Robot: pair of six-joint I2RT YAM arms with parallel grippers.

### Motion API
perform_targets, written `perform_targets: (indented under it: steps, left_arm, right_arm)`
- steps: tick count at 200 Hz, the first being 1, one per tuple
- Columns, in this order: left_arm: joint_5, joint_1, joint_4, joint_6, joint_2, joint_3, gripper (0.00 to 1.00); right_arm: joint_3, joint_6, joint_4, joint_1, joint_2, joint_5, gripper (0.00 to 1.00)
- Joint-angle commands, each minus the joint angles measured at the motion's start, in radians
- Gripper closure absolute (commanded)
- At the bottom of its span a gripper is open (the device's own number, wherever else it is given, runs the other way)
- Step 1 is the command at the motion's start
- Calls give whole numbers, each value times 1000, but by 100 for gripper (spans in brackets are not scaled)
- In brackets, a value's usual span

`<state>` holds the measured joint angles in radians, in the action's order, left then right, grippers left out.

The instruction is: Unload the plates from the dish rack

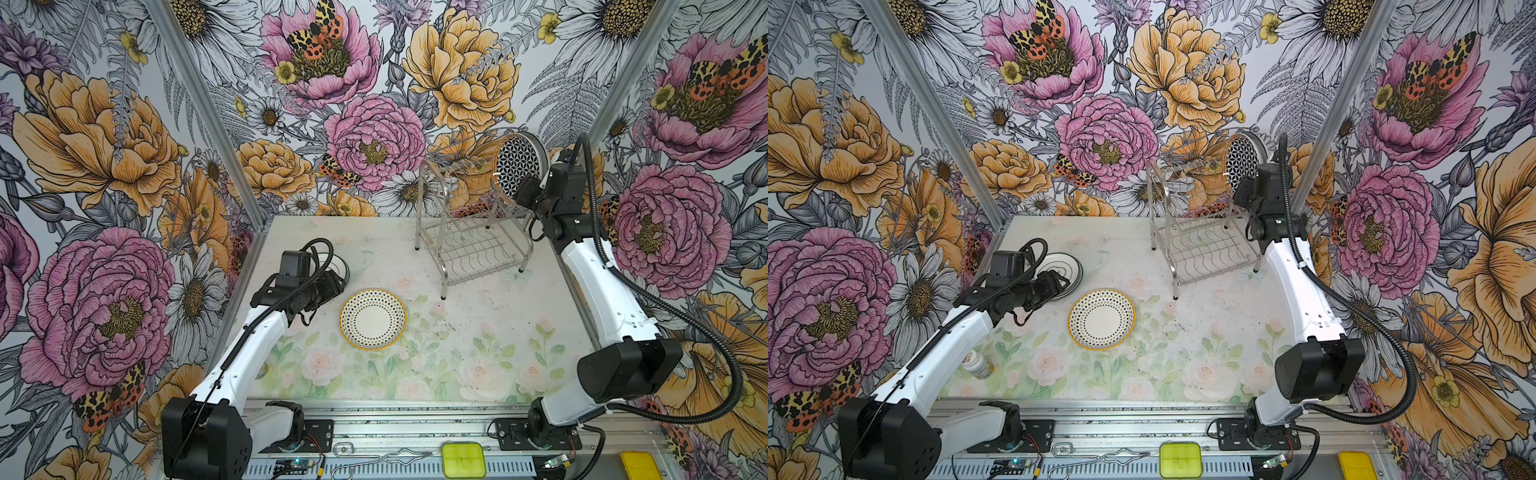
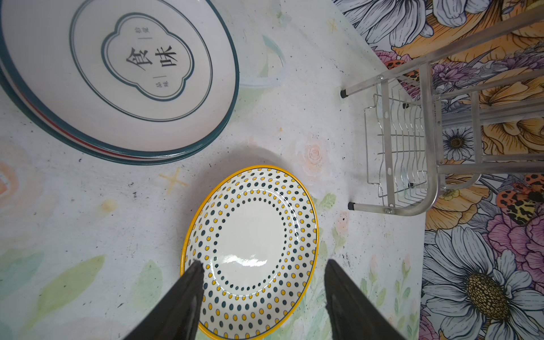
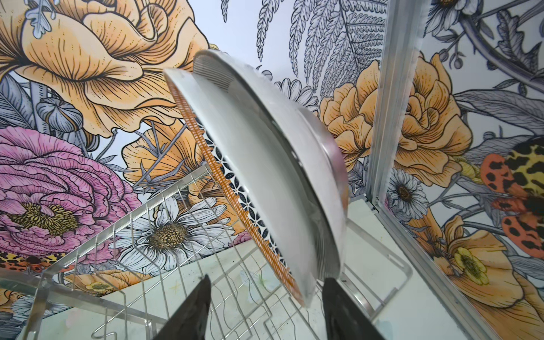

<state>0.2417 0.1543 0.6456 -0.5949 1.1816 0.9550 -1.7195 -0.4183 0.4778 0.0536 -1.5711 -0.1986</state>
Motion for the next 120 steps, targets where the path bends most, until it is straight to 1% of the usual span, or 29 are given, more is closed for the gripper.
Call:
perform_targets:
  steps: [1, 75, 120]
  left_arm:
    - [22, -10, -36, 15, -11, -10, 34]
    - [24, -9, -41, 14, -11, -10, 35]
    - [24, -9, -39, 14, -20, -17, 35]
  right_arm:
    - [24, 27, -14, -1, 35, -55, 38]
    - [-41, 45, -16, -1, -28, -47, 39]
    - [-87, 47, -18, -1, -77, -51, 41]
